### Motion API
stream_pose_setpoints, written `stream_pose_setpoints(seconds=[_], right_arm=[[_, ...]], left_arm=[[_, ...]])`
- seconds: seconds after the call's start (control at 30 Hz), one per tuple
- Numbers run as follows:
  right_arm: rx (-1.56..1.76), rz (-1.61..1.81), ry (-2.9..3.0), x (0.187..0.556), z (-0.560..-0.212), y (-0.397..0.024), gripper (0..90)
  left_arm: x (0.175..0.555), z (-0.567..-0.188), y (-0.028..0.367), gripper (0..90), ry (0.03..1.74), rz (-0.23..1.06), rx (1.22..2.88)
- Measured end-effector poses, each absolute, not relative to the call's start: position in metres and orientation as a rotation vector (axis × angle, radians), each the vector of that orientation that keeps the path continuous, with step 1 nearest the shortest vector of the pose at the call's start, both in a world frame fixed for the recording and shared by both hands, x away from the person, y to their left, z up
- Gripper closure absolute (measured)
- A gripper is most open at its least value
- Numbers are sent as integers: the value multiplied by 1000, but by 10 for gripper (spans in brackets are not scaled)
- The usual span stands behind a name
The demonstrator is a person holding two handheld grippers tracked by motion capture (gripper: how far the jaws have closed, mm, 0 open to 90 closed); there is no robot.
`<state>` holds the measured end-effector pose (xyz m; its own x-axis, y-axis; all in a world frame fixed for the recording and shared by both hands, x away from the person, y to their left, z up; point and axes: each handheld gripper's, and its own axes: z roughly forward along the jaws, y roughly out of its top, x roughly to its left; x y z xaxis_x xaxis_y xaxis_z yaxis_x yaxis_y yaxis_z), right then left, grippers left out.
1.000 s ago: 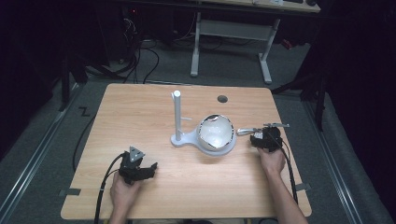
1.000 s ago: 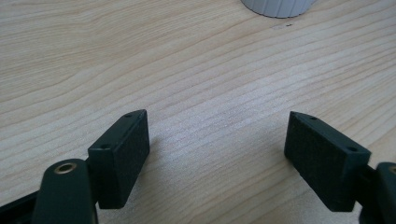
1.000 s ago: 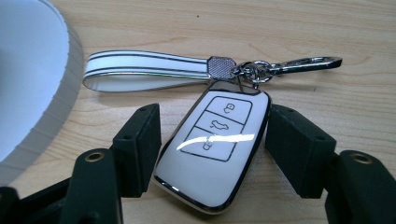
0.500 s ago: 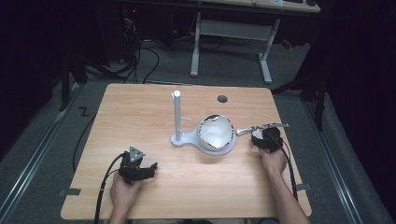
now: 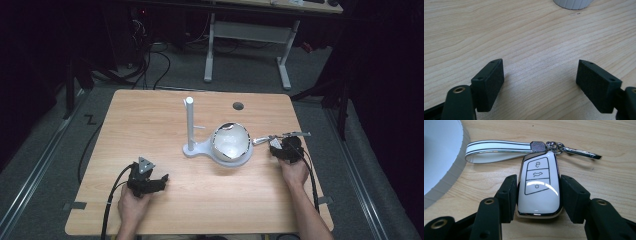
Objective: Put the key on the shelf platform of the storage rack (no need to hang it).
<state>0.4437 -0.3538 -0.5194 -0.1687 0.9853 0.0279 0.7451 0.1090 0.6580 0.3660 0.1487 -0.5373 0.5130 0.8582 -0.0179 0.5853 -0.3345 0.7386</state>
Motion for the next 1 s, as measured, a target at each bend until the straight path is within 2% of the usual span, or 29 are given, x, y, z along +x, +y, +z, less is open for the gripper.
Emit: stream_pose_setpoints(seconds=[1.0], right_arm=[[1582,1009,1925,410,-471,-366,503]], left_arm=[[366,-537,149,229,1174,495,2052]])
